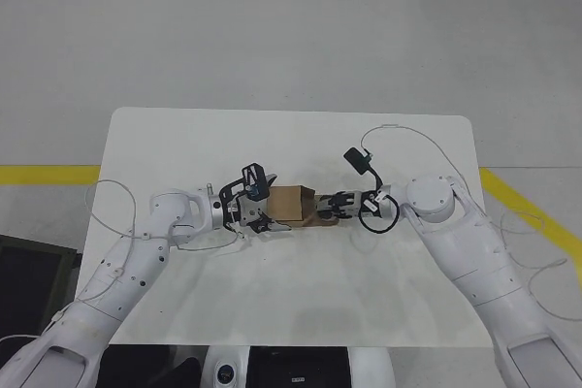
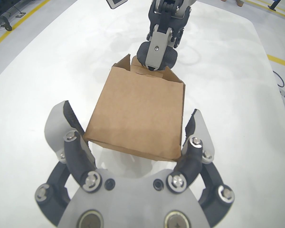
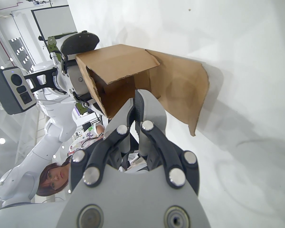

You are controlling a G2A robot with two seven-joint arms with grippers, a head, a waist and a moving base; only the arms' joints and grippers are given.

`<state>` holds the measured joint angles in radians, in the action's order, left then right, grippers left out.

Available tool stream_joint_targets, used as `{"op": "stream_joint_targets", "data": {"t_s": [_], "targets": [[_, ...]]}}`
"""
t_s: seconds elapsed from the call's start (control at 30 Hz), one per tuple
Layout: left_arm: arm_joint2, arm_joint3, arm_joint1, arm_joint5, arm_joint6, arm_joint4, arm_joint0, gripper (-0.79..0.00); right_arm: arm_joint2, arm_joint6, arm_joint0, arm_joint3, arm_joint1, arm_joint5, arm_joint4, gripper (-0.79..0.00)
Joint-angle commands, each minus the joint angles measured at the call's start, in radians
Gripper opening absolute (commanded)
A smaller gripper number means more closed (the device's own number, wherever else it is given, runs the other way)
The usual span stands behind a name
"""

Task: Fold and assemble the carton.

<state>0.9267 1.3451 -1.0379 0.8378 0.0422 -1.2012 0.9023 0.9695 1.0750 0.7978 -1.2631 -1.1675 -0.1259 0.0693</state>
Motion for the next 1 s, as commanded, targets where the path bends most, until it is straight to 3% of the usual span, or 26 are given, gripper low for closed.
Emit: {"op": "stream_joint_targets", "data": {"t_s": [0.0,0.33,0.97], "targets": [[0.001,0.001,-0.001,0.000,0.001,-0.001,0.001,0.000,0.007,-0.010,0.008,-0.009,0.003,-0.003,-0.007,-0.785],[0.005,-0.001,-0.005,0.001,0.009,-0.005,0.007,0.000,0.004,0.006,0.037,-0.054,0.007,-0.003,-0.003,-0.785],[0.004,-0.001,-0.014,0.007,0.018,-0.014,0.010,0.000,-0.158,-0.033,-0.092,0.089,-0.070,0.068,0.066,-0.785]]}}
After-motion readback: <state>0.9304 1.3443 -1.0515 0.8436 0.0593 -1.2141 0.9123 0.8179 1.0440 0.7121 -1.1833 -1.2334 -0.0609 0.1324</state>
